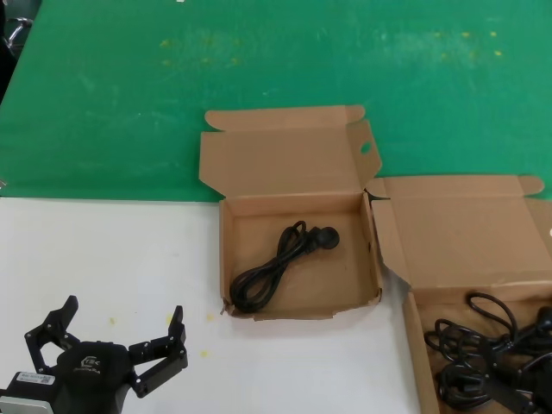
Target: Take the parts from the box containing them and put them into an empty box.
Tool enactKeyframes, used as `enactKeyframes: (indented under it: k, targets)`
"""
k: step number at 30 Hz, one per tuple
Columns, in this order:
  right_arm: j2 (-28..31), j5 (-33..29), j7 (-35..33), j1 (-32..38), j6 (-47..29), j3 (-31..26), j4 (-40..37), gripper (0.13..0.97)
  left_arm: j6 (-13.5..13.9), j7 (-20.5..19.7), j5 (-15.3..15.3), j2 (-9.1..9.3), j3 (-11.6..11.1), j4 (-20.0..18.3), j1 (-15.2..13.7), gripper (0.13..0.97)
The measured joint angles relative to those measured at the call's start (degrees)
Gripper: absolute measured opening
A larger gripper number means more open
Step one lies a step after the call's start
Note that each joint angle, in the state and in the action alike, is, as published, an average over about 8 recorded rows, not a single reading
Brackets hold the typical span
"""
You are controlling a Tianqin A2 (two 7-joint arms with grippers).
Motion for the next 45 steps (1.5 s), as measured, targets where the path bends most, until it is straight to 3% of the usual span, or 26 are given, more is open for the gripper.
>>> enactKeyframes:
  k: [45]
  targets:
    - [0.00, 0.01, -0.02, -0.01, 0.01, 0.00, 0.00, 0.966, 0.00, 0.00, 0.00, 0.00, 0.00, 0.00, 0.00, 0.966]
